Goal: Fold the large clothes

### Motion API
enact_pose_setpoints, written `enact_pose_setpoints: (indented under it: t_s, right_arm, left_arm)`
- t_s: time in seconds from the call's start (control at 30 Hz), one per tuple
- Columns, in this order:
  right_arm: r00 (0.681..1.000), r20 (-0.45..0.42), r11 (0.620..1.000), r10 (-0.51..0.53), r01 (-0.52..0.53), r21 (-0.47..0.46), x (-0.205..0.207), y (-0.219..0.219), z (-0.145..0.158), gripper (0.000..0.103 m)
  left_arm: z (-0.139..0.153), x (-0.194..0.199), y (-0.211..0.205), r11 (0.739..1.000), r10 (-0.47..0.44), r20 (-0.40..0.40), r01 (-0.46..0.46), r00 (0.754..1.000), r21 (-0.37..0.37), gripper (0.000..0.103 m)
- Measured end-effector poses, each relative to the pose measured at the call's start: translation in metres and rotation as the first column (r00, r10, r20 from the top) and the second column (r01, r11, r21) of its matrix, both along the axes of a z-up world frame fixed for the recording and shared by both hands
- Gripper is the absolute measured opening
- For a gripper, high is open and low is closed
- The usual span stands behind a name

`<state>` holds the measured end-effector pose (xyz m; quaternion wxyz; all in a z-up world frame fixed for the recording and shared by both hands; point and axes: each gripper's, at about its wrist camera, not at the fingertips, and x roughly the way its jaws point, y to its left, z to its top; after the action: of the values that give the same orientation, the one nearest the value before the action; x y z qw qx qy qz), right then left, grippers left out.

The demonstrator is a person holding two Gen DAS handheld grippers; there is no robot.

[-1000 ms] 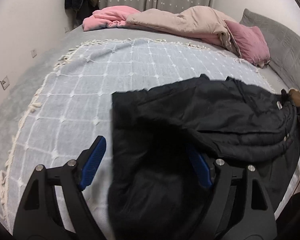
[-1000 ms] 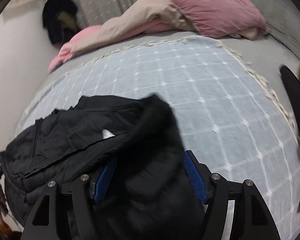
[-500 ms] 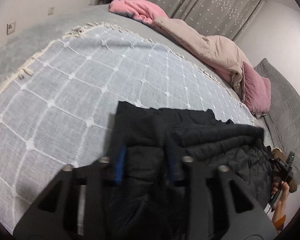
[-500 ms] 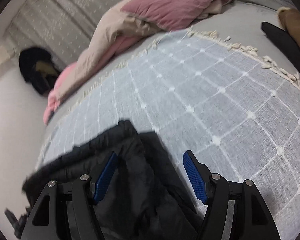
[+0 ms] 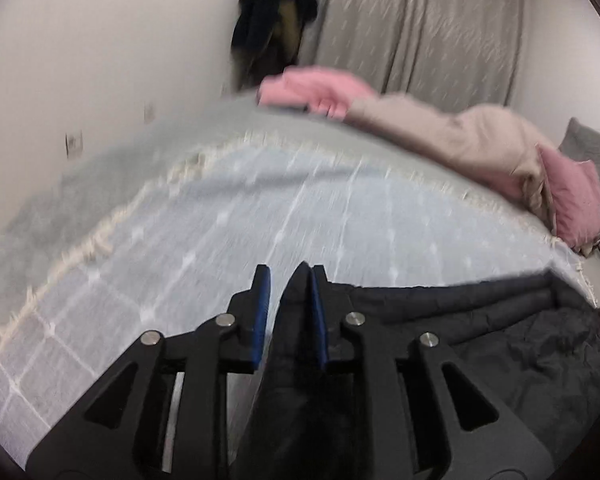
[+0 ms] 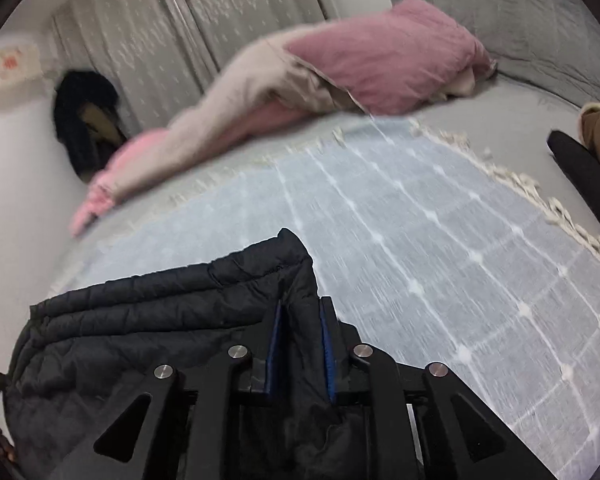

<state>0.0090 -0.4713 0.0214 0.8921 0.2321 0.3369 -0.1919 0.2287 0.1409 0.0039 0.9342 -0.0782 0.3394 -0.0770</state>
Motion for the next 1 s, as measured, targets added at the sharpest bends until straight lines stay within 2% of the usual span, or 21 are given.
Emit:
enact_pose_setpoints:
  t_s: [0.03, 0.07, 0.17, 0.23, 0.33, 0.43, 0.53, 0.6, 0.73, 0.83, 1.0]
  right_arm:
    - [1.000, -0.018, 1.000, -0.003, 0.004, 0.012, -0.003, 0.000, -0.001, 0.020]
    - [1.000, -0.016, 1.000, -0.015, 0.016, 0.025, -0.008, 0.000, 0.002, 0.021]
    - [0.998, 0.035, 0.999, -0.048, 0.048, 0.003, -0.025, 0.009, 0.028, 0.033]
    - [0.996, 0.086, 0.999, -0.015, 0.018, -0.036, -0.035, 0.030, 0.052, 0.056]
    - [0.991, 0.099, 0.992, 0.094, -0.084, -0.099, -0.041, 0.072, 0.068, 0.063]
    - [0.968, 0.035, 0.956, 0.250, -0.240, -0.170, -0.042, 0.132, 0.065, 0.063]
    - [0.928, -0.069, 0.899, 0.366, -0.371, -0.232, -0.038, 0.190, 0.049, 0.063]
    - [0.905, -0.118, 0.865, 0.410, -0.426, -0.264, -0.038, 0.218, 0.039, 0.063]
    - [0.883, -0.184, 0.839, 0.431, -0.467, -0.278, -0.043, 0.232, 0.020, 0.063]
    - [0.900, -0.208, 0.854, 0.383, -0.430, -0.292, -0.052, 0.209, 0.012, 0.063]
    - [0.950, -0.208, 0.933, 0.231, -0.277, -0.228, -0.080, 0.135, 0.003, 0.064]
  left_arm:
    - [0.001, 0.001, 0.002, 1.000, 0.003, -0.018, -0.003, 1.000, -0.009, 0.021]
    - [0.009, -0.003, 0.006, 1.000, 0.019, -0.010, -0.019, 1.000, -0.016, 0.028]
    - [0.039, -0.027, 0.005, 0.999, 0.039, 0.056, -0.041, 0.998, 0.028, 0.058]
    - [0.052, -0.048, -0.006, 0.999, -0.008, 0.079, 0.005, 0.997, 0.042, 0.063]
    - [0.055, -0.080, -0.031, 0.992, -0.117, 0.083, 0.112, 0.990, 0.065, 0.073]
    - [0.049, -0.108, -0.059, 0.967, -0.249, 0.043, 0.246, 0.968, 0.063, 0.074]
    - [0.044, -0.130, -0.087, 0.932, -0.359, 0.021, 0.358, 0.933, 0.047, 0.075]
    - [0.038, -0.139, -0.102, 0.912, -0.405, 0.005, 0.404, 0.914, 0.067, 0.075]
    - [0.015, -0.148, -0.117, 0.884, -0.441, -0.066, 0.446, 0.895, 0.141, 0.075]
    - [0.005, -0.142, -0.101, 0.897, -0.389, -0.099, 0.401, 0.916, 0.188, 0.075]
    - [0.009, -0.131, -0.038, 0.948, -0.256, -0.119, 0.273, 0.959, 0.163, 0.075]
